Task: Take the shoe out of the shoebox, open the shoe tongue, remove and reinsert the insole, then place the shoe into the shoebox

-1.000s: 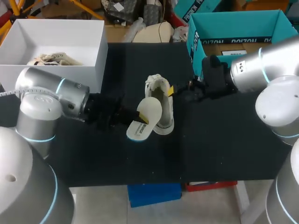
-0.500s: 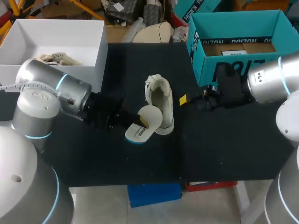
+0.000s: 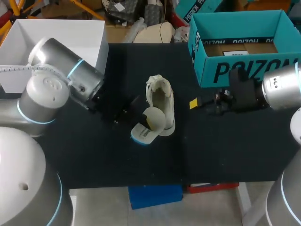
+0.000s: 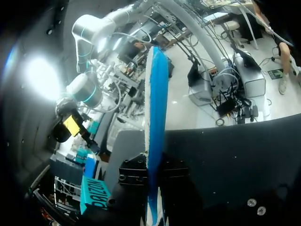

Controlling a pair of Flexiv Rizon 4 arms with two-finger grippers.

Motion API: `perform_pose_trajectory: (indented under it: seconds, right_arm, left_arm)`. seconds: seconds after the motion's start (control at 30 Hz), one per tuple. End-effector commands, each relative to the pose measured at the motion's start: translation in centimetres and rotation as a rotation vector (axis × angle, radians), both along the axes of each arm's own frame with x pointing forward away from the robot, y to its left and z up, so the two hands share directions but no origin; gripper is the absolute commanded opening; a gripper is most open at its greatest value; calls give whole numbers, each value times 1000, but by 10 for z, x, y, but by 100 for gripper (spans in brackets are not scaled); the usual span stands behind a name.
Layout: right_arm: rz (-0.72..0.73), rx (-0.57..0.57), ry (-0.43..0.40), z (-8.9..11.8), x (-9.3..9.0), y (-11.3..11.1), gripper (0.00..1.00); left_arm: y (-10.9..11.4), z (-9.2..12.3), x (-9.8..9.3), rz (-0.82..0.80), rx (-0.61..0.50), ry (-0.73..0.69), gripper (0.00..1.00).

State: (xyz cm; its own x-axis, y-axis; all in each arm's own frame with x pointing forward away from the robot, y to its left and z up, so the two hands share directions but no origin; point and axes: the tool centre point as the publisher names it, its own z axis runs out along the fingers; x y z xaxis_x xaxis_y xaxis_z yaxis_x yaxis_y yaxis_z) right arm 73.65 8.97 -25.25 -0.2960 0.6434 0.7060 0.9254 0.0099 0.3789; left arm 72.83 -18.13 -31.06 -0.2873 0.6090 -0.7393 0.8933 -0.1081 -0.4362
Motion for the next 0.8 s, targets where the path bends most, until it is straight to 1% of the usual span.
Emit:
perform_pose_trajectory:
  seconds: [0.03, 0.3, 0.47, 0.63, 0.8]
  right_arm:
    - [0, -1, 0, 0, 0, 1, 100]
    - [0, -1, 0, 0, 0, 1, 100]
    - [0, -1, 0, 0, 0, 1, 100]
    - [0, -1, 0, 0, 0, 1, 100]
    - [0, -1, 0, 0, 0, 1, 100]
  left_arm:
    - [-14, -2, 12, -47, 111, -7, 0]
    - [-25, -15, 31, -21, 198, -25, 0]
    - [-32, -25, 37, -30, 218, 0, 0]
    - [-39, -38, 47, -20, 223, 11, 0]
    - [-44, -50, 60, 18, 194, 12, 0]
